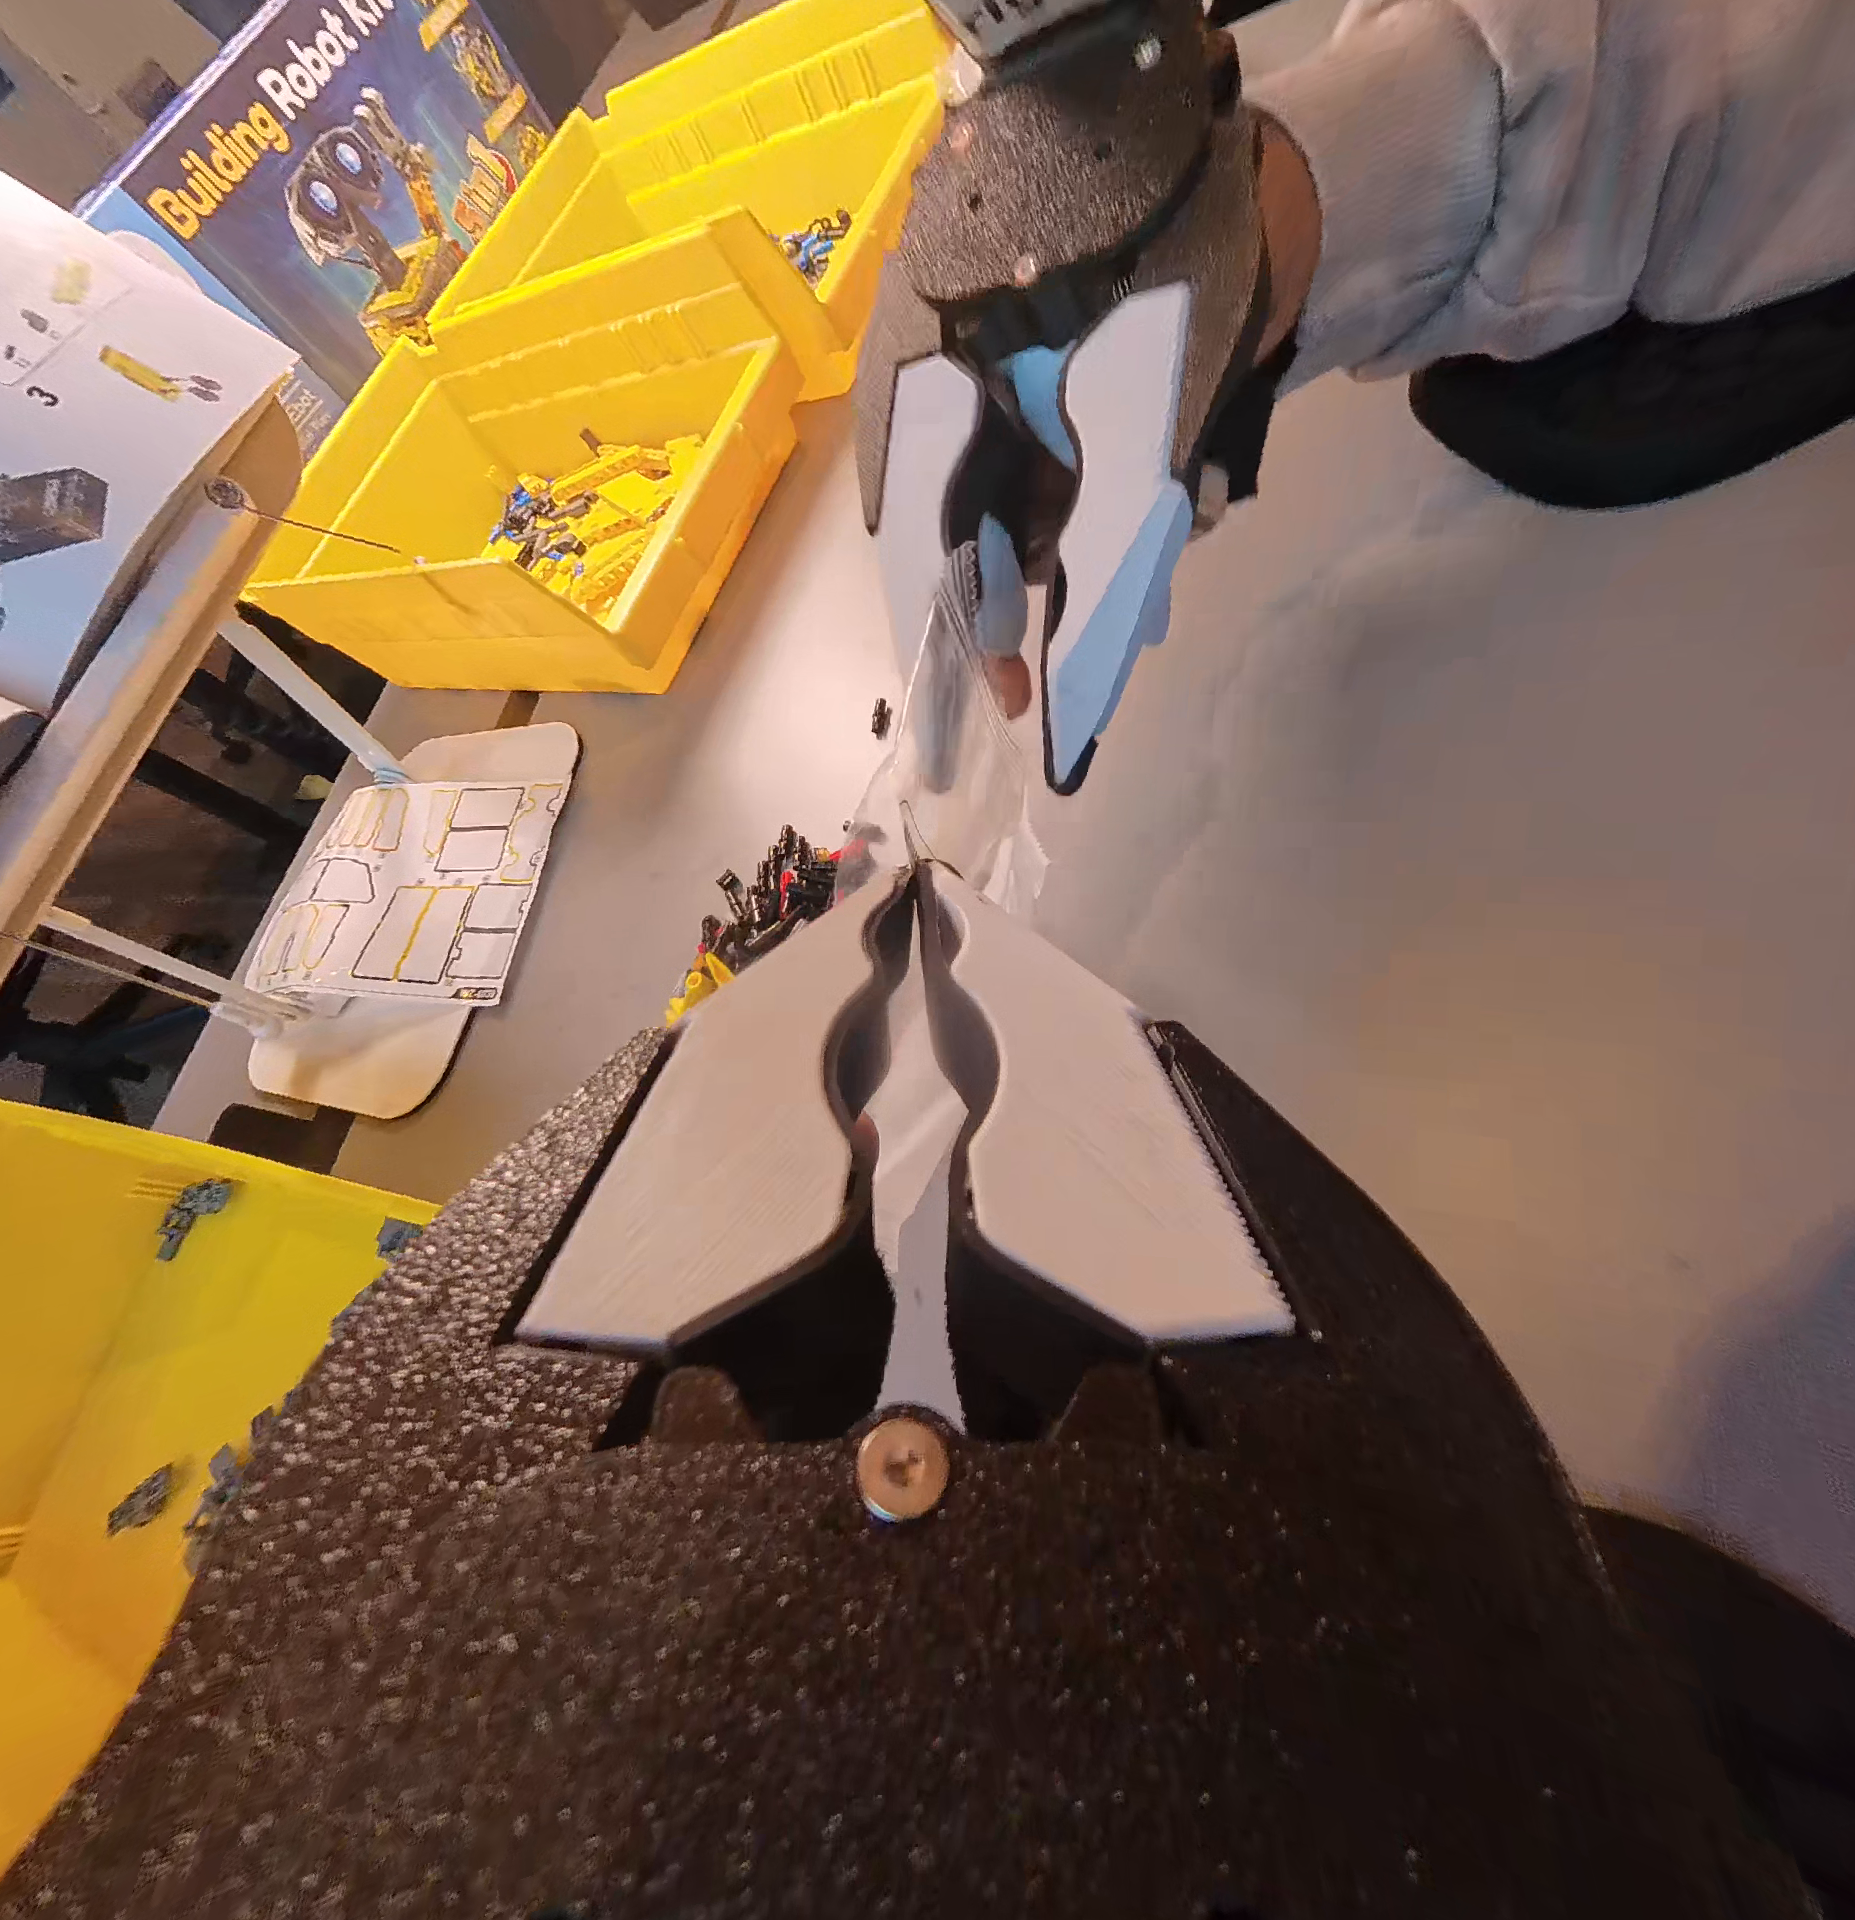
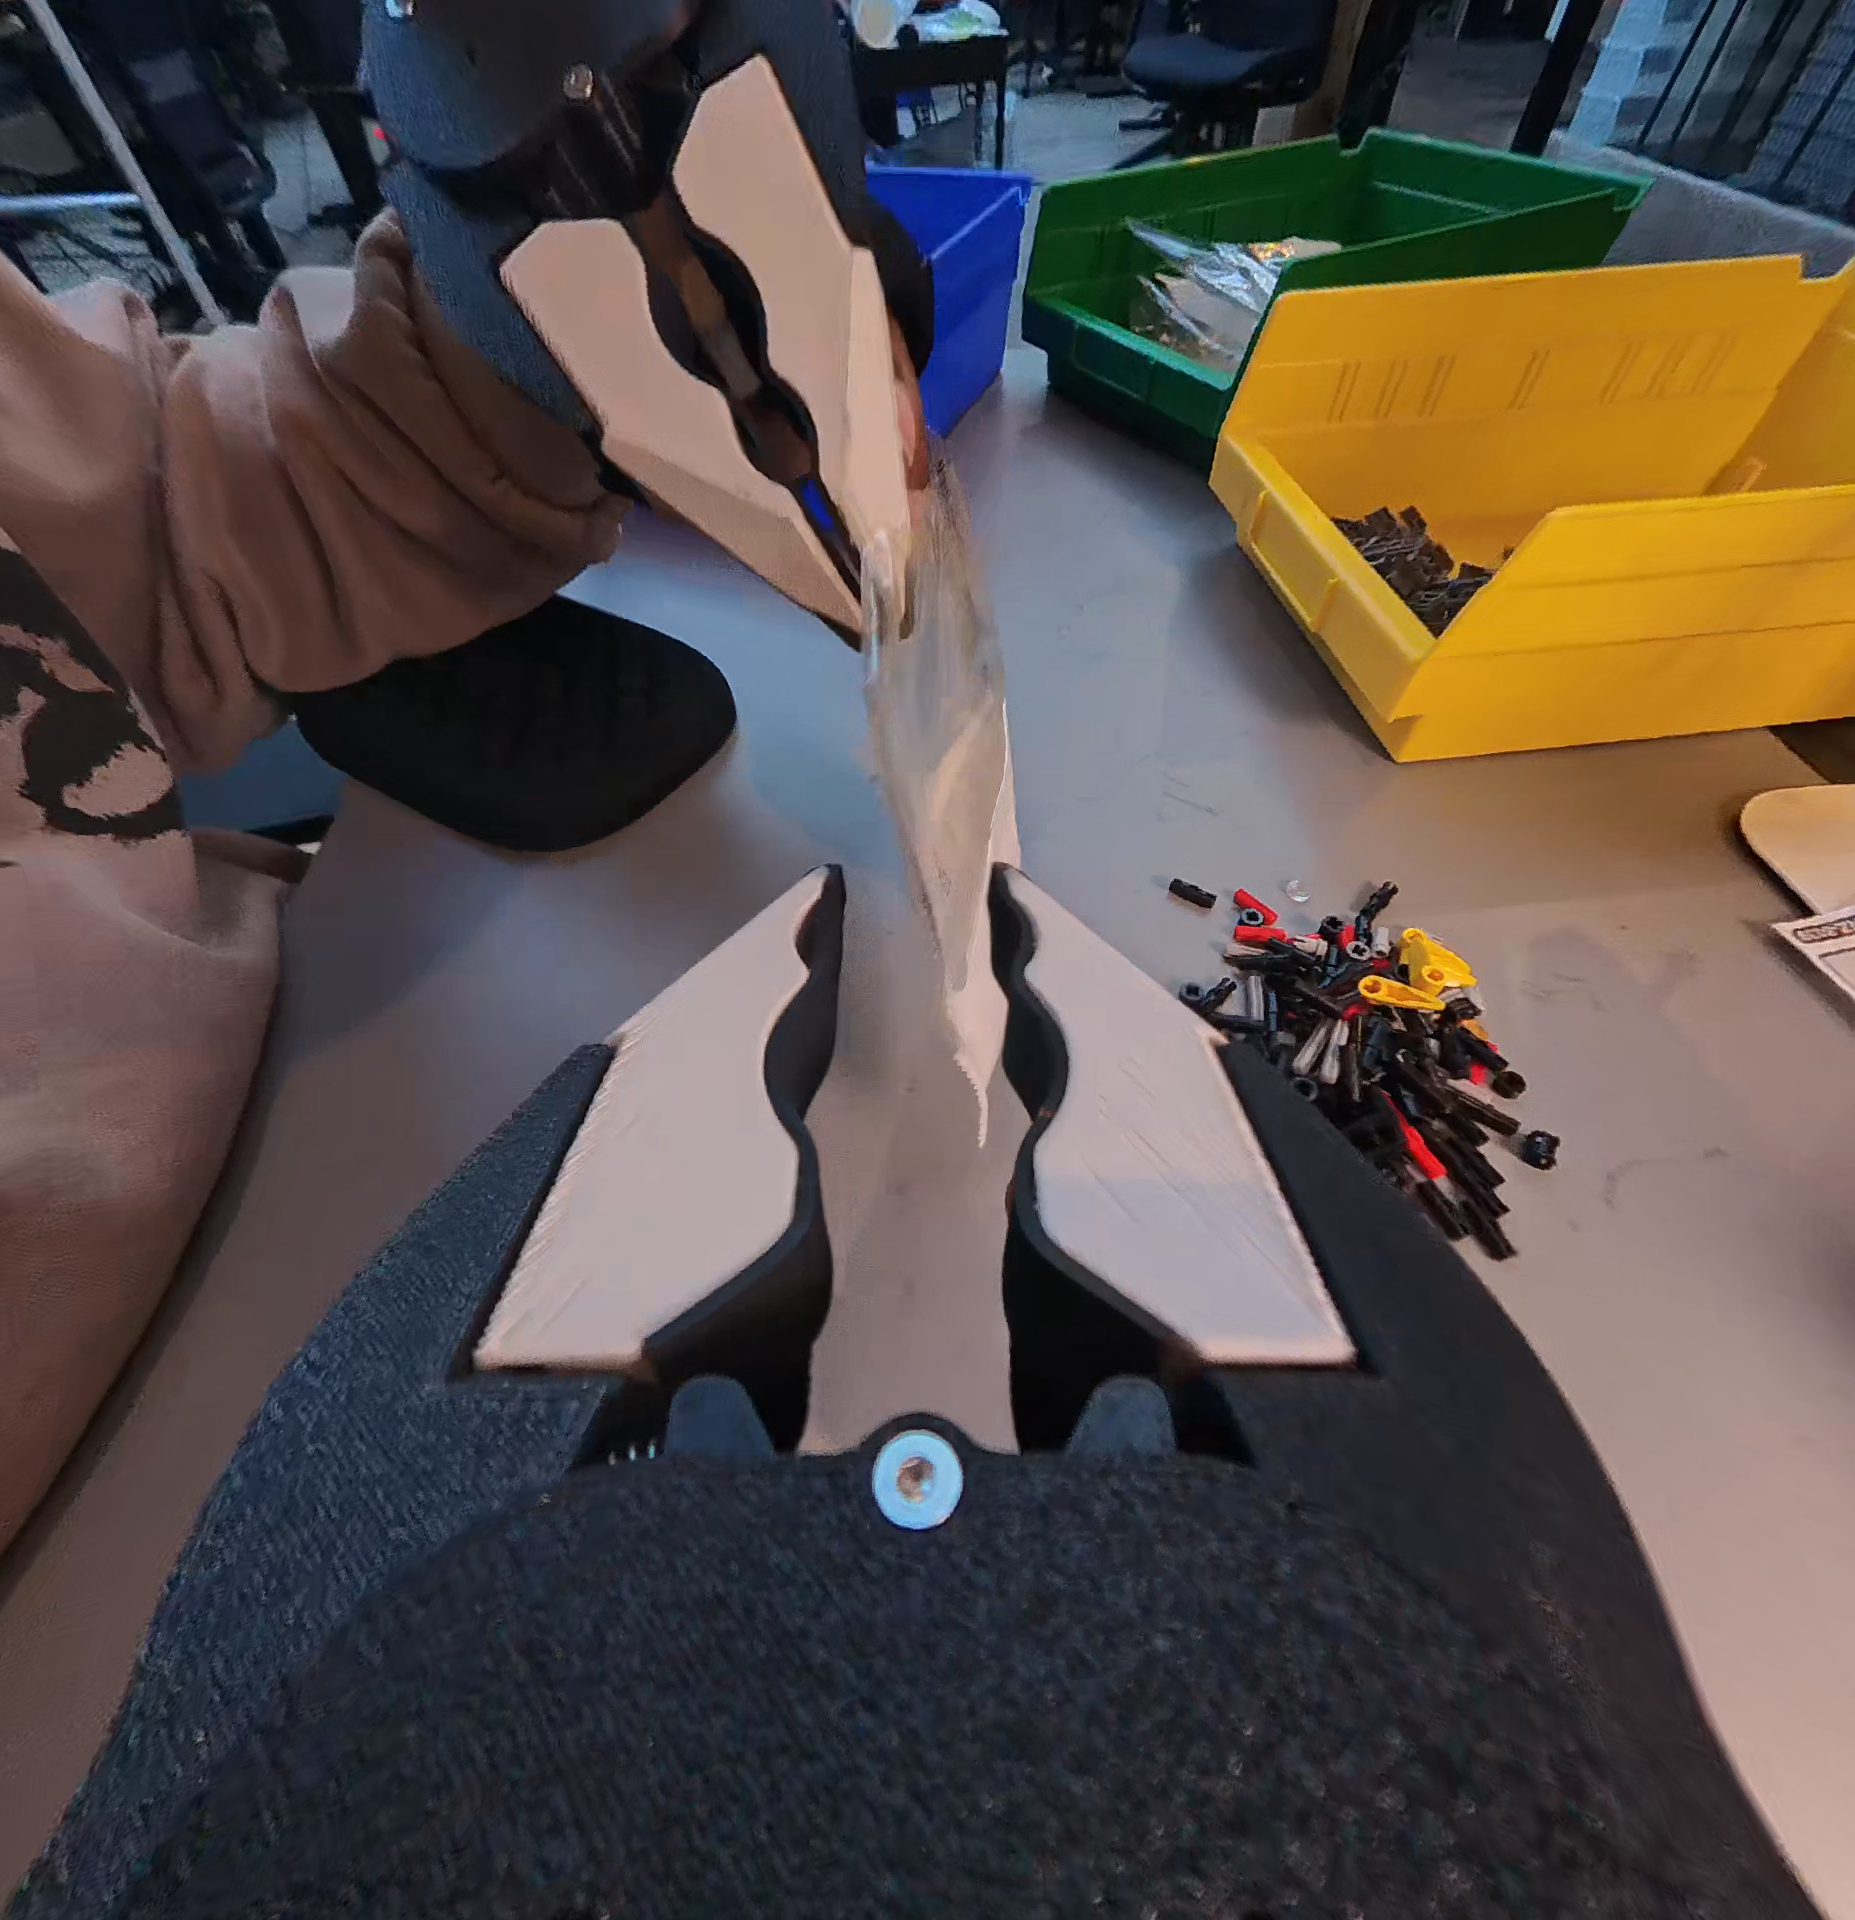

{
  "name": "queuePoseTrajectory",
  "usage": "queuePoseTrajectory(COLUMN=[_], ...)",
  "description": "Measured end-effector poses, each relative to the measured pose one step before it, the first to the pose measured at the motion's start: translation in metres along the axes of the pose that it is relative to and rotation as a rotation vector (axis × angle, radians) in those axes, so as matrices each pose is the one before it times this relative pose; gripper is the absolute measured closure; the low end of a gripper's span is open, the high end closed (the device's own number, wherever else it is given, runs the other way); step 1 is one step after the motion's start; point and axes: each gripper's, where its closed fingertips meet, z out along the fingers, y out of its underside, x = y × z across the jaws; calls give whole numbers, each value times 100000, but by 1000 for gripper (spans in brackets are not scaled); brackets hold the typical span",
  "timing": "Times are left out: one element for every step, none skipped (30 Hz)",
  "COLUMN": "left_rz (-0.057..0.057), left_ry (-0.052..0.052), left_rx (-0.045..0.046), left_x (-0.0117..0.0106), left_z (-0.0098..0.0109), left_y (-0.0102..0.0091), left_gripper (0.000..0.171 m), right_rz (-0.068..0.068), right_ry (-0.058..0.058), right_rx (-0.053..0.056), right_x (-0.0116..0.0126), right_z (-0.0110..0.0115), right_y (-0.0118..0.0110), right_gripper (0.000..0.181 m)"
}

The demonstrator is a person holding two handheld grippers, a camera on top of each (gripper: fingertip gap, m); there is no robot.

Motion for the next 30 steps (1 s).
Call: queuePoseTrajectory(left_rz=[1750, 1575, 1416, 1896, 1886, 1683, 1549, 1527, 1869, 1562, 948, 490, 348, 423, 65, 157, 470, 194, 54, 51, 388, 154, 192, 585, 392, 494, 406, 509, 594, 477], left_ry=[2, 907, 1378, 1637, 2164, 1578, 2080, 2491, 1312, 780, 989, 672, 67, 401, 716, 434, 89, 501, 409, 579, 532, 576, 495, 187, 596, 372, 614, 675, 184, 319], left_rx=[-2158, -2049, -2156, -2293, -2621, -2554, -2223, -2343, -2142, -1769, -1419, -1221, -1004, -433, -369, -532, -325, -221, -63, -350, -144, -134, -232, -79, -243, 127, 238, 349, 484, 275], left_x=[-53, 45, 88, 130, 232, 152, 253, 350, 211, 141, 162, 100, 4, 96, 154, 112, 78, 122, 90, 105, 115, 125, 102, 80, 122, 96, 141, 179, 134, 168], left_z=[-227, -232, -166, -100, -12, 53, 74, 92, 74, 48, 9, -6, 12, -6, 20, 50, 69, 62, 66, 51, 55, 54, 49, 44, 24, 16, -10, -18, -36, -14], left_y=[-90, -109, -106, -93, -70, -100, -136, -85, -86, -87, -70, -15, 18, -26, -19, 0, -9, -35, -62, -23, -50, -58, -60, -77, -60, -109, -138, -157, -178, -130], left_gripper=[171, 171, 171, 171, 171, 171, 171, 171, 171, 171, 171, 171, 171, 171, 171, 171, 171, 171, 171, 171, 171, 171, 171, 171, 171, 171, 171, 171, 171, 171], right_rz=[1040, 1572, 2967, 4855, 5933, 4629, 2135, 650, -610, -575, -598, -285, 236, 133, -206, 425, 310, -375, -788, -681, -269, -507, -638, -821, -1015, -962, -954, -785, -742, -540], right_ry=[316, 683, 1007, 1963, 2803, 1781, 77, 365, 419, 1003, 449, -218, -852, -231, -546, -706, -121, 453, 815, -144, -257, 100, -89, -23, -132, 456, 15, 157, 271, -55], right_rx=[1708, 2718, 2791, 1427, -1082, -2925, -3718, -4995, -5592, -4815, -3745, -2959, -2269, -1548, -649, -298, -118, -545, -1028, -1194, -706, -682, -1114, -1649, -1909, -1337, -1298, -1311, -635, -559], right_x=[87, 121, 109, 160, 182, -91, -456, -417, -308, -78, -44, -88, -201, -133, -187, -208, -105, -8, 65, -89, -77, -31, -56, -52, -62, 17, -34, 25, 59, 24], right_z=[-559, -619, -513, -272, 8, 241, 392, 492, 514, 424, 297, 195, 156, 131, 104, 81, 71, 70, 75, 61, 17, -8, -5, 22, 36, 23, 29, -6, -42, -53], right_y=[-1160, -1522, -1663, -1489, -1033, -555, -135, 282, 560, 564, 509, 457, 405, 335, 206, 116, 67, 115, 178, 191, 102, 73, 120, 211, 245, 166, 166, 171, 92, 92], right_gripper=[147, 145, 145, 146, 146, 146, 146, 147, 151, 153, 156, 159, 160, 161, 162, 163, 164, 165, 169, 171, 175, 178, 180, 180, 181, 181, 181, 181, 181, 181])
